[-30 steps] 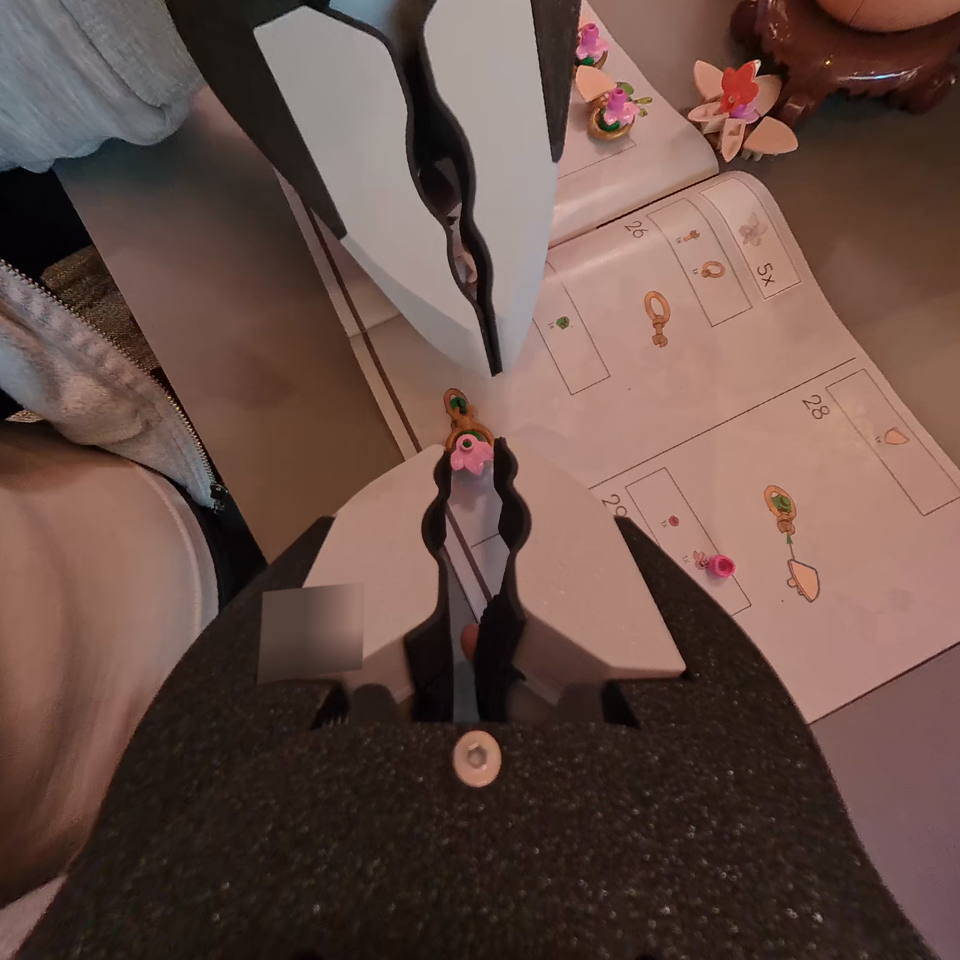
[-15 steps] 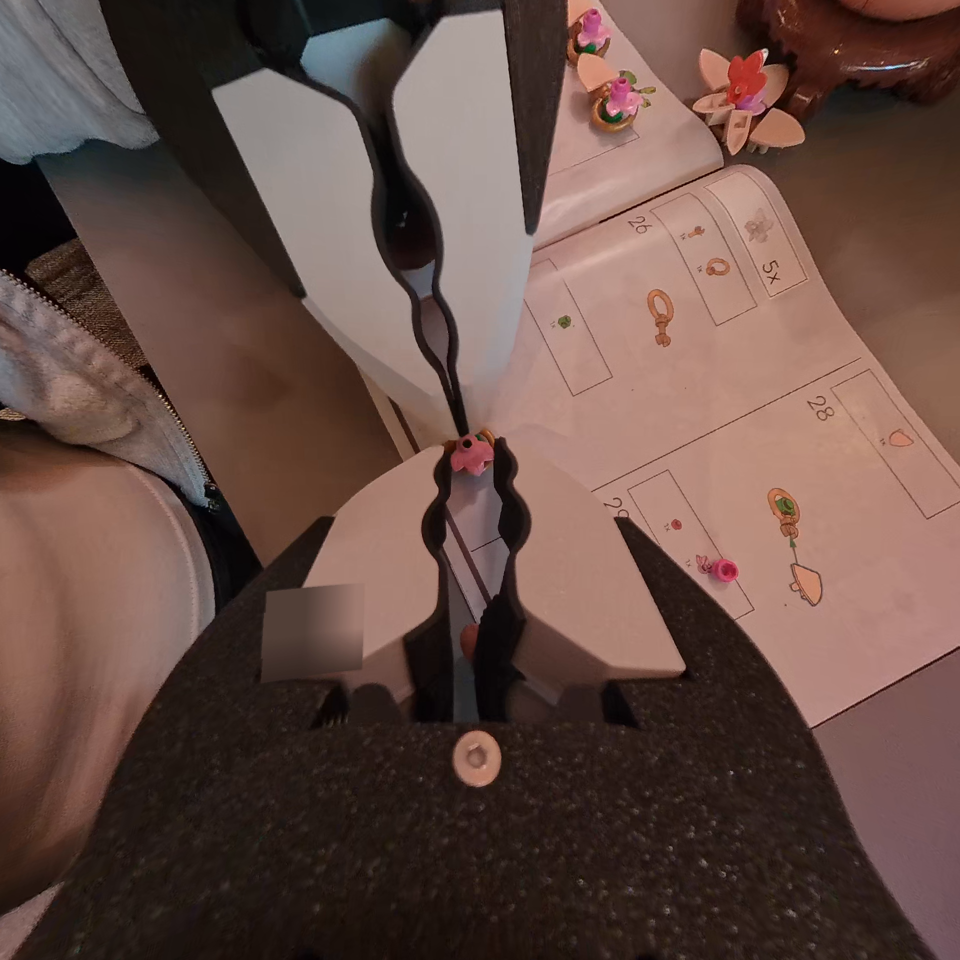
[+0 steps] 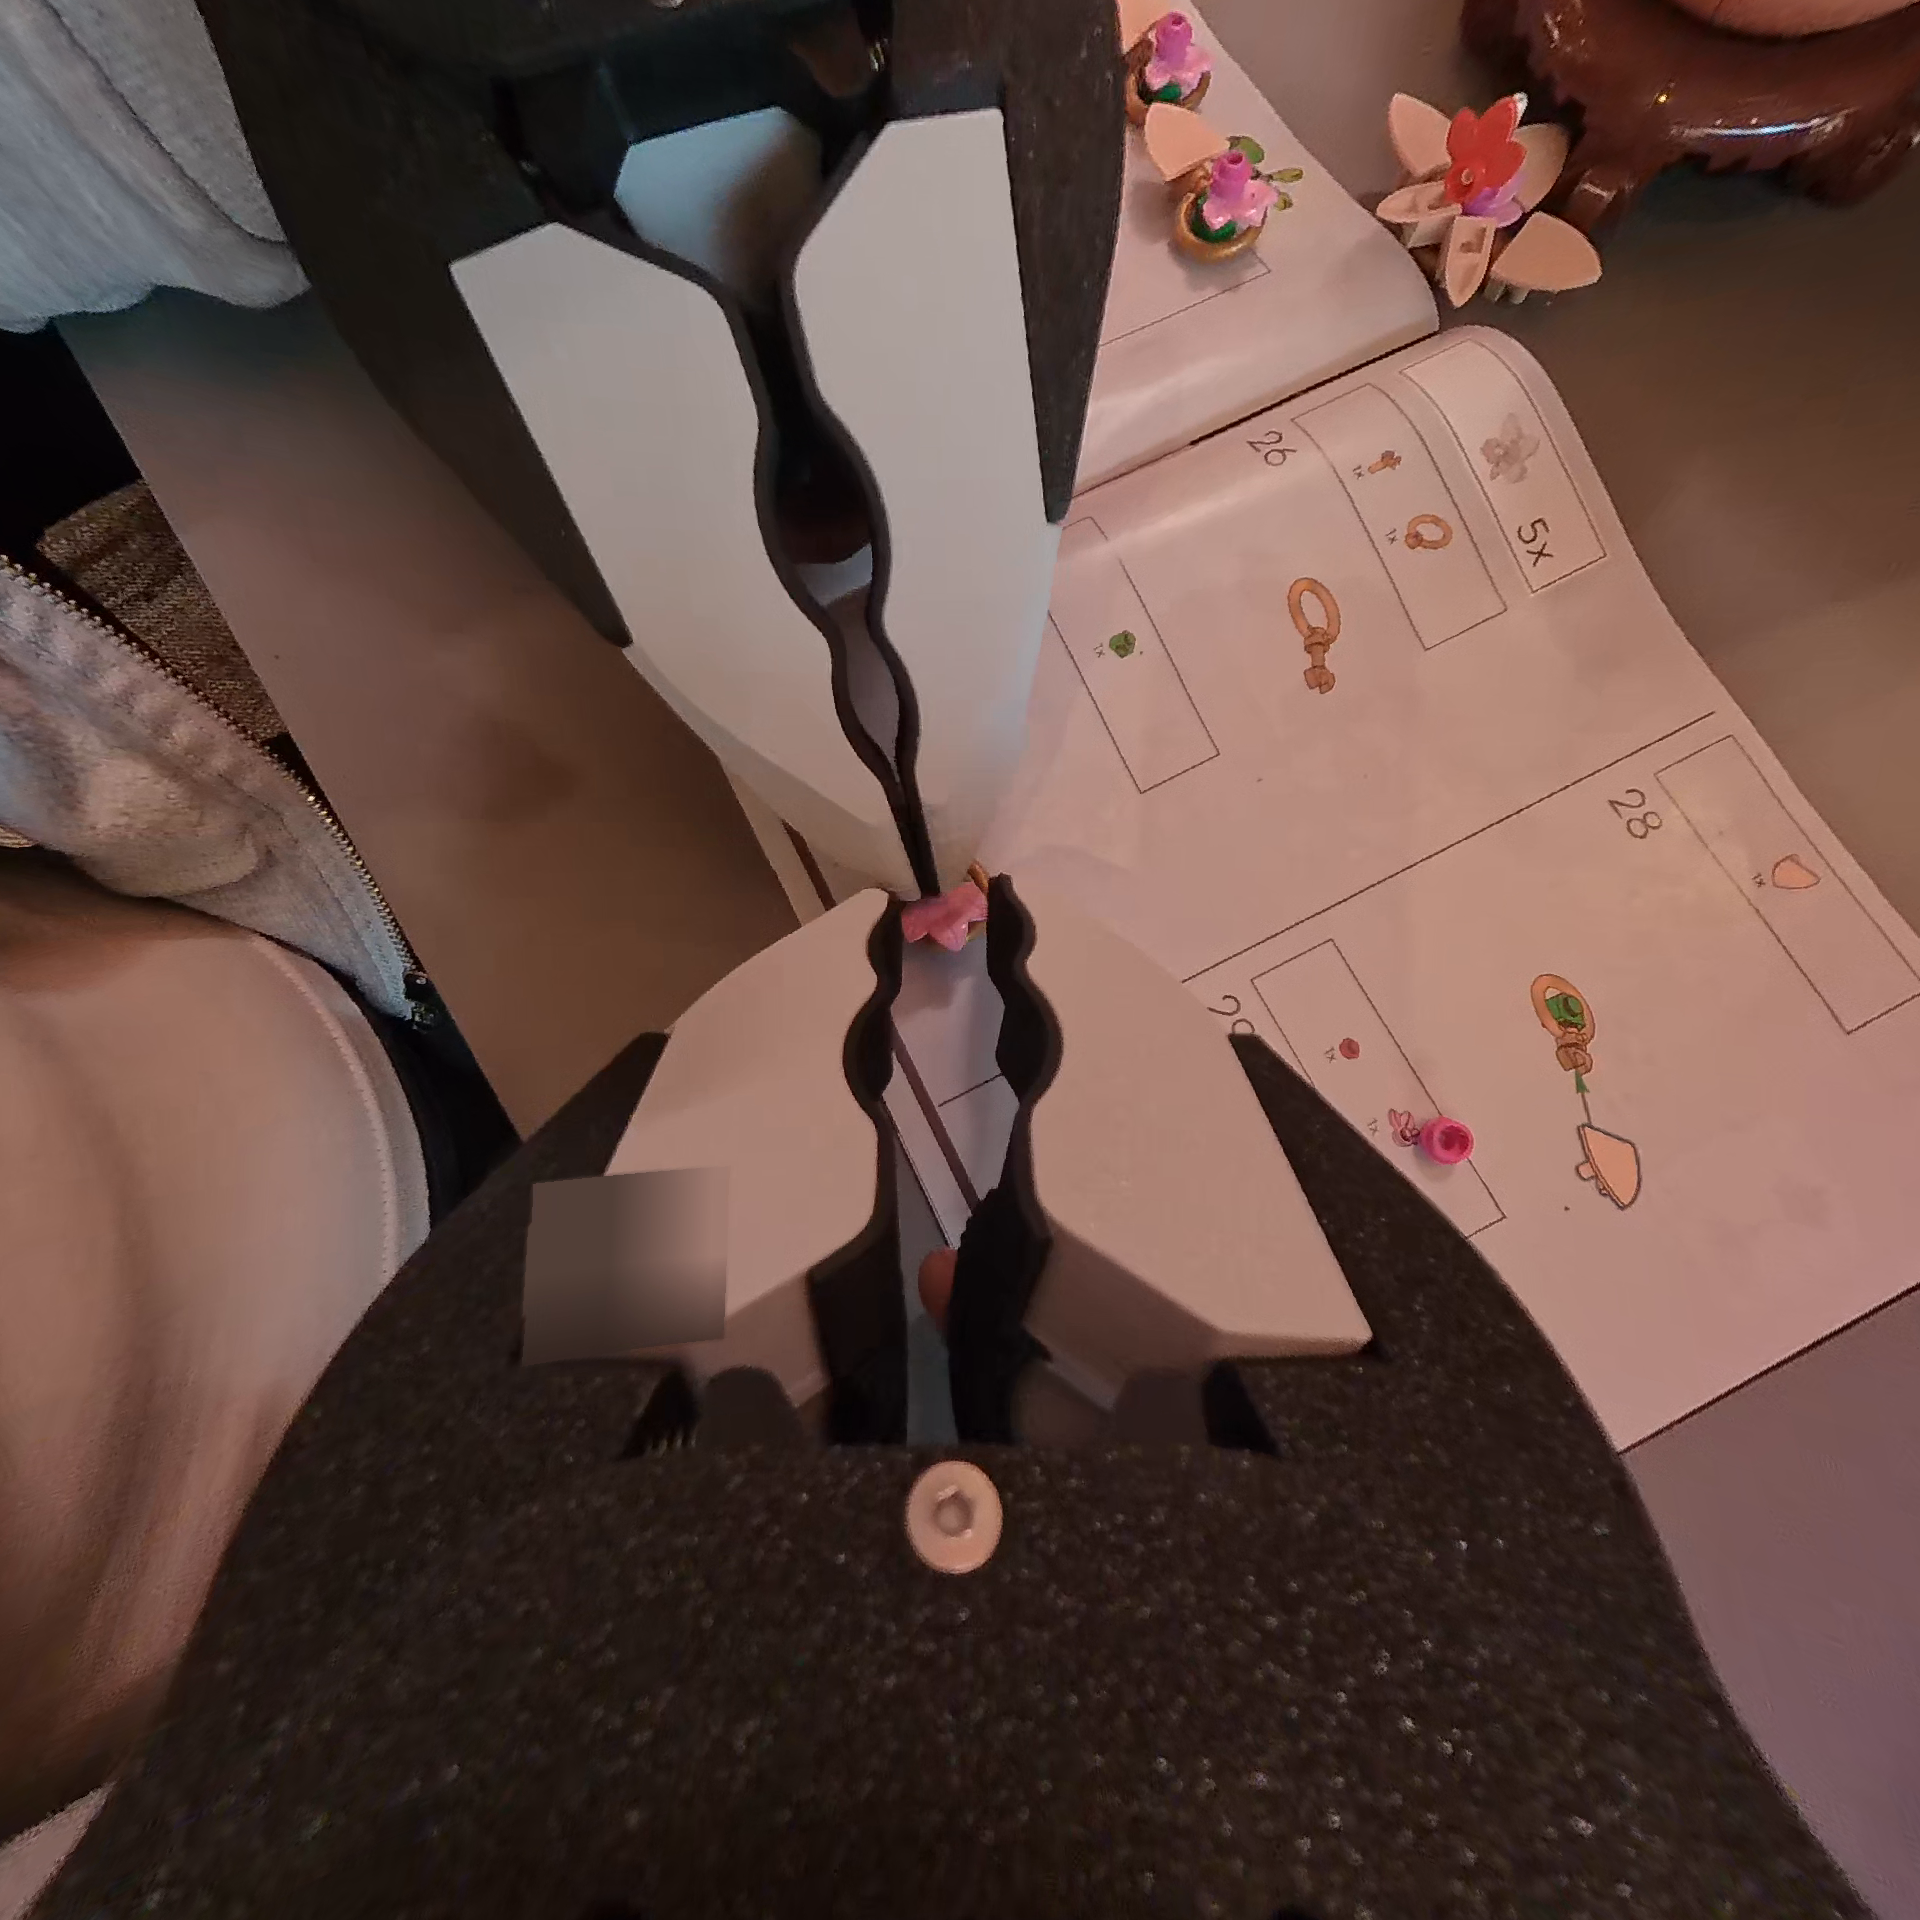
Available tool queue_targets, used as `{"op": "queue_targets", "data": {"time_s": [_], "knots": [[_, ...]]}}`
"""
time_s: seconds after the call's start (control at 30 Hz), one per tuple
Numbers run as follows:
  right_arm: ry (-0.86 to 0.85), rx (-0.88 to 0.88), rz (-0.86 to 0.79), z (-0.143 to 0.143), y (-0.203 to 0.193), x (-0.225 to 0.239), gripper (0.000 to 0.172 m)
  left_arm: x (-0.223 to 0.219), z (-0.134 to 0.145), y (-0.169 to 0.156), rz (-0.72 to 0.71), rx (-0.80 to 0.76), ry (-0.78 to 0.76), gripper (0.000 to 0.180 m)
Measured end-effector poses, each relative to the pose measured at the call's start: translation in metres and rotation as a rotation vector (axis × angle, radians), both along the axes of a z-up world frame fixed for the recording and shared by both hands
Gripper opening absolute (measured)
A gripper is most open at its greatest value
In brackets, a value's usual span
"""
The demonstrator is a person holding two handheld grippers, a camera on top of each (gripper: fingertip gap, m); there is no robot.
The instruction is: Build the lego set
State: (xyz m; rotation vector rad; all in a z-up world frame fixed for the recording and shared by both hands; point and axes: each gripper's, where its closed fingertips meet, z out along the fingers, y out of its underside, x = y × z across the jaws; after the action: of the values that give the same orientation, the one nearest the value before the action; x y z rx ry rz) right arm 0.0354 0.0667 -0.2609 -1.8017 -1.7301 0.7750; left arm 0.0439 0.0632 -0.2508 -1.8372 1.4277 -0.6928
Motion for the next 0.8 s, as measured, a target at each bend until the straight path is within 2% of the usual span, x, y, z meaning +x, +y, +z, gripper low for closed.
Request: {"op": "queue_targets", "data": {"time_s": [0.47,0.8], "knots": [[0.002,-0.009,-0.004,-0.0017,0.0005,0.0004,0.014,0.0002,-0.0023,0.0024,0.062,-0.135,-0.037,0.000],[-0.006,0.020,0.008,-0.0016,0.0002,0.0002,0.014,0.0002,-0.0033,0.0021,0.066,-0.059,-0.006,0.001]]}}
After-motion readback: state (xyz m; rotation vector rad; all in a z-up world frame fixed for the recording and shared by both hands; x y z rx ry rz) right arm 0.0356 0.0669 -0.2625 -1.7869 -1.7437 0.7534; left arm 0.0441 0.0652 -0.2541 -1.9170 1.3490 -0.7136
